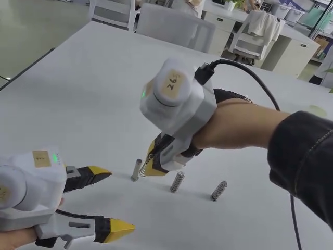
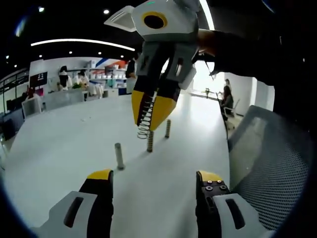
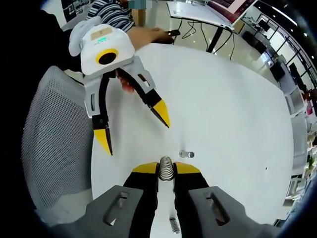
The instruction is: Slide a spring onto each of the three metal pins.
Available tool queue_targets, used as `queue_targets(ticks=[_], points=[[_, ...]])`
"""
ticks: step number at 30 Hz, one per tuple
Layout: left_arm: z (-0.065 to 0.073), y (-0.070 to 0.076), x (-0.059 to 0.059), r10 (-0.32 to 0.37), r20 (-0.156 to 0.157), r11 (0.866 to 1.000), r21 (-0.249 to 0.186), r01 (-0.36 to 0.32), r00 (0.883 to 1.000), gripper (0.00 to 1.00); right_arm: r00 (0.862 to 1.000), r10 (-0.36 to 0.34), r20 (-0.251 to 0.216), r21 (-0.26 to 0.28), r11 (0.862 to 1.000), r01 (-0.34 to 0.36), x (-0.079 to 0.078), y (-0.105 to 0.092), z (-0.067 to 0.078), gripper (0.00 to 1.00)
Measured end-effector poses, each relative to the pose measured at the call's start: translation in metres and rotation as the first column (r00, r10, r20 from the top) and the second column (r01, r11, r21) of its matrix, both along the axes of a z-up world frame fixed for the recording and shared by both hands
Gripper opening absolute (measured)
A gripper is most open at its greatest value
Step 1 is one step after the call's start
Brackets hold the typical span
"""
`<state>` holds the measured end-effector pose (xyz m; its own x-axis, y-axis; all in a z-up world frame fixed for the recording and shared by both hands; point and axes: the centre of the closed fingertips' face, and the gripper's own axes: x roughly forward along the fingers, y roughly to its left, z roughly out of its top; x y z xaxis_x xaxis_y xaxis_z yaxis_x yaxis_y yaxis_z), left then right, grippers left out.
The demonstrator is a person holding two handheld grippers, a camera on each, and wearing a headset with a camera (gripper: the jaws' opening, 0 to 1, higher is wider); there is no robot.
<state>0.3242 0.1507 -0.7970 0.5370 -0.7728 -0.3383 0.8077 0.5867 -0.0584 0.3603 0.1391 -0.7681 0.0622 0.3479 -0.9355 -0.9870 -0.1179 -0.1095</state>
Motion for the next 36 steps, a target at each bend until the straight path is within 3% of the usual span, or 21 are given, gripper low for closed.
queue_targets(ticks=[12,36], points=[[-0.004,0.002,0.001,0.007,-0.01,1.0,-0.006,-0.007,1.0,0.65,0.997,-0.033,0.071,0.0,0.999,0.033,0.034,0.005,-0.009,0.09],[-0.011,0.006,0.002,0.015,-0.027,1.0,-0.01,-0.016,1.0,0.62,0.998,-0.04,0.04,-0.029,0.999,0.042,0.045,0.011,-0.03,0.09]])
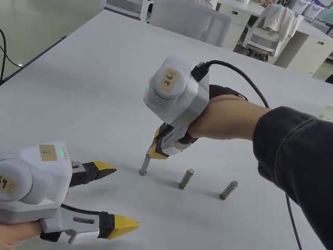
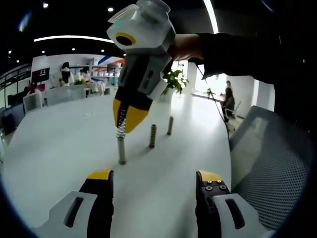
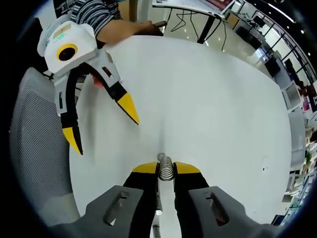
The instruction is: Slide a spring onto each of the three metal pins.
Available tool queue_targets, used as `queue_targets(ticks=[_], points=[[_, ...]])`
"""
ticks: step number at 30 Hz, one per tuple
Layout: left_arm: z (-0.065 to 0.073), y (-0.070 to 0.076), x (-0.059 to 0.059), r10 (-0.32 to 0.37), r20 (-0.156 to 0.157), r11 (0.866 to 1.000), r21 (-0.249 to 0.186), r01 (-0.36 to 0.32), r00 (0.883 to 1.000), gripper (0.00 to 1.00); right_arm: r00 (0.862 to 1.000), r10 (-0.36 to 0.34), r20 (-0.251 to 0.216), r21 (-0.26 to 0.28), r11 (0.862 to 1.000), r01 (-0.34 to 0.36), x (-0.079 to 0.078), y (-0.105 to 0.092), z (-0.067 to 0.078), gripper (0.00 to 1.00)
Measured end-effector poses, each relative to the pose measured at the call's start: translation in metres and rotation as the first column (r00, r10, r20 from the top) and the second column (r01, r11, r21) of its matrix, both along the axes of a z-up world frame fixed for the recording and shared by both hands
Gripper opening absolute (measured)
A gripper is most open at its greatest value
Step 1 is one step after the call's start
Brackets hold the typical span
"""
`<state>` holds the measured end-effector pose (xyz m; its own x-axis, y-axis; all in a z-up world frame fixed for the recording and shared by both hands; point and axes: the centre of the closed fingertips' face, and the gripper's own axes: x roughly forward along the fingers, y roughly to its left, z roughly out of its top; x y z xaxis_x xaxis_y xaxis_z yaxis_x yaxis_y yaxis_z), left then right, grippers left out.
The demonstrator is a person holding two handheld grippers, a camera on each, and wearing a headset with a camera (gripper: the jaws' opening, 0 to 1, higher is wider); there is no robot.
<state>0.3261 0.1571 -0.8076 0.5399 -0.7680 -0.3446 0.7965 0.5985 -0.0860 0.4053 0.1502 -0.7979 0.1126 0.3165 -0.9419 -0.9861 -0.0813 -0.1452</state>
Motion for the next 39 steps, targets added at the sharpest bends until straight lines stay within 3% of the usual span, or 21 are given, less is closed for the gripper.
queue_targets(ticks=[25,39], points=[[-0.004,0.004,0.0,0.015,-0.014,1.0,-0.006,-0.015,1.0,0.59,0.999,0.024,-0.045,-0.073,0.997,-0.027,-0.001,0.006,-0.037,0.09],[-0.004,0.004,0.001,0.01,-0.014,1.0,-0.006,-0.01,1.0,0.59,0.996,0.016,-0.082,-0.095,0.995,-0.024,-0.014,0.0,-0.048,0.09]])
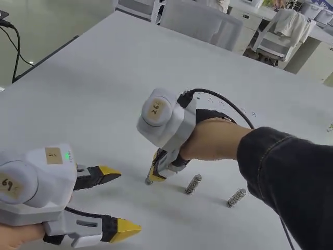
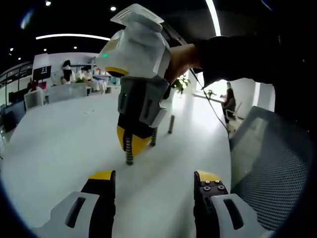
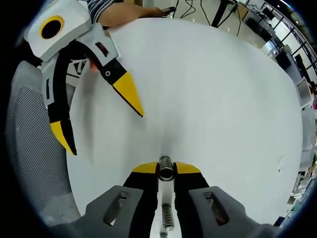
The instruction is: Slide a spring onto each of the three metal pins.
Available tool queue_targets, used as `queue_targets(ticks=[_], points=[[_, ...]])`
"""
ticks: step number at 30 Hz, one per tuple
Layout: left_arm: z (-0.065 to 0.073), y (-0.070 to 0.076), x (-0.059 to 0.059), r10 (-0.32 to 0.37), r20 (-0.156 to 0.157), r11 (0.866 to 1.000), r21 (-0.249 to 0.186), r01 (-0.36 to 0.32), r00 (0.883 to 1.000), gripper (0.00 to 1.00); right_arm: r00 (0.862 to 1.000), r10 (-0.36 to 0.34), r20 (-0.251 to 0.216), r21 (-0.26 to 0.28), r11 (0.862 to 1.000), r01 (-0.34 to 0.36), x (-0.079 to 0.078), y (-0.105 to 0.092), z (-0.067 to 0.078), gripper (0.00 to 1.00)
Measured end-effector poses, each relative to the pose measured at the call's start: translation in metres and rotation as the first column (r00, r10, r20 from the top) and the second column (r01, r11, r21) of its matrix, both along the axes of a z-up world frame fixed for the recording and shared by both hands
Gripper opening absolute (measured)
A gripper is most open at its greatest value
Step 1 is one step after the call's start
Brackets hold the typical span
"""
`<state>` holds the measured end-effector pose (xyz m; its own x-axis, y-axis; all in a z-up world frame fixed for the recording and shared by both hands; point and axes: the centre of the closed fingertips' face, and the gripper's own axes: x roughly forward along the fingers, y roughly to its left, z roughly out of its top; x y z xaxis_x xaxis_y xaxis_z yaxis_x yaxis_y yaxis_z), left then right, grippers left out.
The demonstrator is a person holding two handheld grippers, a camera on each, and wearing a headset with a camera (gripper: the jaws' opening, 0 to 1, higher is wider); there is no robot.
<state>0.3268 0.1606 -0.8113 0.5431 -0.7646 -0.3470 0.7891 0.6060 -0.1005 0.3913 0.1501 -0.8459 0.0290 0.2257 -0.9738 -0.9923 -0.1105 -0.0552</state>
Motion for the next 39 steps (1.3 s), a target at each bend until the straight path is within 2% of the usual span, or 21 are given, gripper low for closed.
queue_targets(ticks=[17,25,31,39], points=[[0.0,0.002,0.001,0.005,0.002,1.0,-0.001,-0.005,1.0,0.59,1.0,-0.004,-0.002,-0.014,1.0,0.004,-0.002,-0.003,-0.01,0.09],[0.0,0.001,0.002,0.004,0.002,1.0,0.002,-0.004,1.0,0.59,1.0,-0.012,-0.013,0.0,1.0,0.012,-0.003,-0.006,-0.01,0.18],[0.001,-0.001,0.001,-0.002,0.002,1.0,0.007,0.002,1.0,0.59,0.998,-0.058,-0.029,0.038,0.998,0.059,0.001,-0.013,-0.004,0.24],[0.003,-0.005,0.0,-0.014,0.005,1.0,0.012,0.013,1.0,0.59,0.994,-0.096,-0.041,0.062,0.993,0.099,0.001,-0.028,0.0,0.3]])
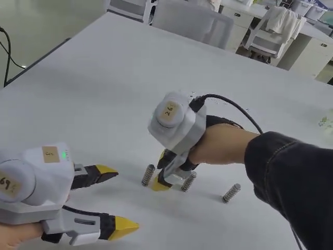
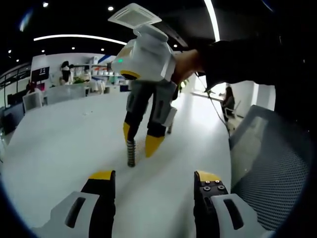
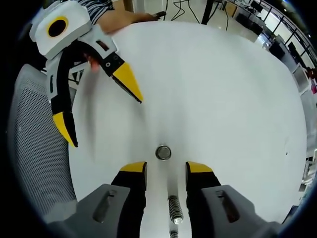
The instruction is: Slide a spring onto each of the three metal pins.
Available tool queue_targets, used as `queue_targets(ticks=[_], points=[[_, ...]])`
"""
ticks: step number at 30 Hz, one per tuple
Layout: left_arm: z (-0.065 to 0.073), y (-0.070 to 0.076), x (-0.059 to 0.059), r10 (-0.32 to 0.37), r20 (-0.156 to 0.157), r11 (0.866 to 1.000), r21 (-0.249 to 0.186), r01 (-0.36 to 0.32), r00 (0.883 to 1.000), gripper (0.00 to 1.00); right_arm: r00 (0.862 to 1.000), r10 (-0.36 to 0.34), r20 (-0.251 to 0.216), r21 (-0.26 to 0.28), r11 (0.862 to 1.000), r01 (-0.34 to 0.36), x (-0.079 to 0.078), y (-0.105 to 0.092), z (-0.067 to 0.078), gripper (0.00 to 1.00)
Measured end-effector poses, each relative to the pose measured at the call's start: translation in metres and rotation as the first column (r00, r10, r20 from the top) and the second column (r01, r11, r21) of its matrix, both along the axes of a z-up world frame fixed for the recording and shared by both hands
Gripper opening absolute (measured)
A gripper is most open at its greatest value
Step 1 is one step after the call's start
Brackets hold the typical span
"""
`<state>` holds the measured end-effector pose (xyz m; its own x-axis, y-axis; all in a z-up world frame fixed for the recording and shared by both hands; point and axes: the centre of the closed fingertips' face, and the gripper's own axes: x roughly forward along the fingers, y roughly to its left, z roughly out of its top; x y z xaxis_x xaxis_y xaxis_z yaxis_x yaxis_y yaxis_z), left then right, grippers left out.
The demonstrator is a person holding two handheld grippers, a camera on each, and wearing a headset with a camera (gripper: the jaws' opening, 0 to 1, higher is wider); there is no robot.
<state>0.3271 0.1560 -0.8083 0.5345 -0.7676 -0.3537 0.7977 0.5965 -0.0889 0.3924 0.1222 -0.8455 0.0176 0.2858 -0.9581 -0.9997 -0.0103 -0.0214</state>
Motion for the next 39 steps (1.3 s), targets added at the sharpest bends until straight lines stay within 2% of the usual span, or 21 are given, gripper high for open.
queue_targets(ticks=[17,28,35,39], points=[[0.001,-0.005,-0.002,-0.024,-0.002,1.0,0.016,0.024,1.0,0.59,0.993,-0.119,0.021,0.041,0.992,0.118,0.01,-0.037,0.004,0.44],[0.002,-0.007,-0.001,-0.037,-0.005,0.999,0.023,0.037,0.999,0.59,0.979,-0.198,0.037,0.091,0.977,0.194,0.016,-0.058,0.007,0.56],[0.0,-0.008,-0.002,-0.044,-0.009,0.999,0.03,0.045,0.999,0.59,0.968,-0.246,0.043,0.125,0.963,0.24,0.018,-0.07,0.011,0.63],[0.0,-0.009,-0.002,-0.046,-0.011,0.998,0.033,0.047,0.999,0.59,0.959,-0.276,0.062,0.152,0.952,0.264,0.021,-0.077,0.013,0.7]])
